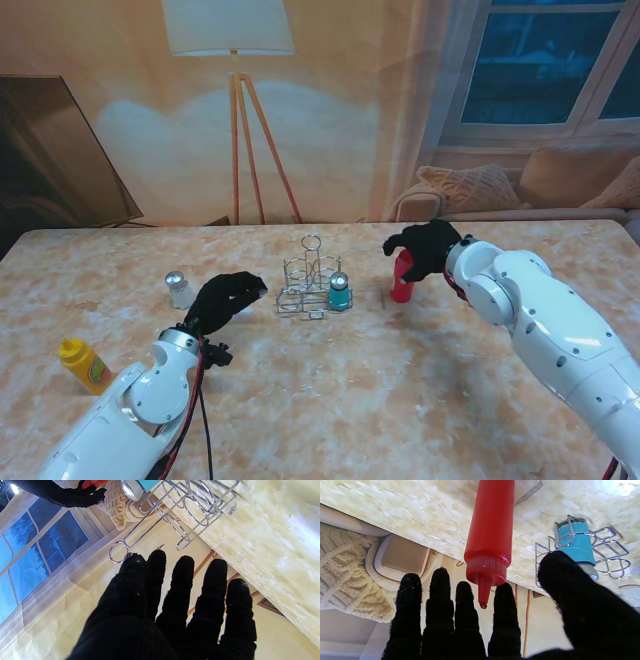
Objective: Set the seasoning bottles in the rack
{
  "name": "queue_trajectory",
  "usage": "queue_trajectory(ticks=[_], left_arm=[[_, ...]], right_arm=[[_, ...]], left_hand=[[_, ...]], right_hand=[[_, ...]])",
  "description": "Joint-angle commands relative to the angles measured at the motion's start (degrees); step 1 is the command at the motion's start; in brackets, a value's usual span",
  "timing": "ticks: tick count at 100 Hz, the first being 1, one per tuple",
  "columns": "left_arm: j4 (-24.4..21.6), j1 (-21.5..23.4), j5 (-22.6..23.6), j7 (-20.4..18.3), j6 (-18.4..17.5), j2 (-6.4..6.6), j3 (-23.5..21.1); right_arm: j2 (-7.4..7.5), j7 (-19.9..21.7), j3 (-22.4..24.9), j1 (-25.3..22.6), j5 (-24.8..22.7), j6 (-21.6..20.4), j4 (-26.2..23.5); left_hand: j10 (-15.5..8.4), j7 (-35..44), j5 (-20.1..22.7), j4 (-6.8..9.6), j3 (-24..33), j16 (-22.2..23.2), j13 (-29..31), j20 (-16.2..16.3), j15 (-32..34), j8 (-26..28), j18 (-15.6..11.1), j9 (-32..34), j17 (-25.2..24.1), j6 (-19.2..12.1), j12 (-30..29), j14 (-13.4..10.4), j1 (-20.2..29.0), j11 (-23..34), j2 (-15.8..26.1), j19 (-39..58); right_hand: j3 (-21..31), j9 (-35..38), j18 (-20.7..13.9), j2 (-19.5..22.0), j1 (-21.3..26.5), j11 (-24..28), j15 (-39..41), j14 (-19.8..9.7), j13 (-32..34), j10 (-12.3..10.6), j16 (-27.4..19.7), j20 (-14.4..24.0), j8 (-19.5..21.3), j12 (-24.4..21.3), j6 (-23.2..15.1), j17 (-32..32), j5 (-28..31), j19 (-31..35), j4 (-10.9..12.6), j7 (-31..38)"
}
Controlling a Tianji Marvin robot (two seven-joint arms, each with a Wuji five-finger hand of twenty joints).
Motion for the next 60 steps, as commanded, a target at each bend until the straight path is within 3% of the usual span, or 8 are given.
queue_trajectory(ticks=[1, 33, 60], left_arm=[[0.0, 0.1, 0.1, -0.7, 0.1, -0.10, 0.0], [0.1, 0.0, 0.0, -0.7, 0.1, -0.12, 0.0], [0.0, 0.0, 0.0, -0.8, 0.2, -0.10, 0.0]], right_arm=[[-0.17, 1.0, -0.3, 0.1, 0.1, 0.2, 0.5], [-0.25, 0.9, -2.5, 1.7, 1.4, 0.5, 2.8], [-0.43, 0.2, -4.1, 2.8, 2.5, 0.6, 4.2]], left_hand=[[-0.2, 0.0, -1.2, 0.43, -0.8, 1.3, 0.0, 1.2, -0.9, 0.0, 0.5, 0.2, -0.3, -0.2, 0.4, 0.1, 1.9, 0.1, 0.2, -0.2], [-0.2, -0.1, -1.2, 0.42, -0.8, 1.3, -0.1, 1.2, -0.9, 0.0, 0.5, 0.1, -0.4, -0.2, 0.3, 0.2, 1.8, 0.0, 0.3, -0.2], [-0.1, -0.1, -1.2, 0.42, -0.7, 1.3, -0.1, 1.2, -0.9, 0.0, 0.5, 0.2, -0.3, -0.2, 0.4, 0.3, 1.8, 0.1, 0.4, -0.2]], right_hand=[[1.7, -1.5, 0.8, -1.8, -0.4, 0.8, 0.6, -0.6, 1.2, 1.3, 1.3, -0.2, -0.4, 1.8, -0.6, 0.4, -1.5, 1.1, -0.2, 0.8], [2.9, 0.1, -0.4, -2.7, 0.9, 3.7, 3.8, -3.6, 4.0, 0.3, 3.5, 0.7, -0.2, 4.2, -1.0, 2.8, -0.9, 2.1, -0.4, 2.5], [5.0, 2.6, -3.0, -4.5, 3.6, 8.5, 9.1, -8.0, 8.4, -1.8, 7.2, 2.0, 0.7, 8.1, -1.5, 7.0, 1.1, 3.0, -0.7, 5.7]])
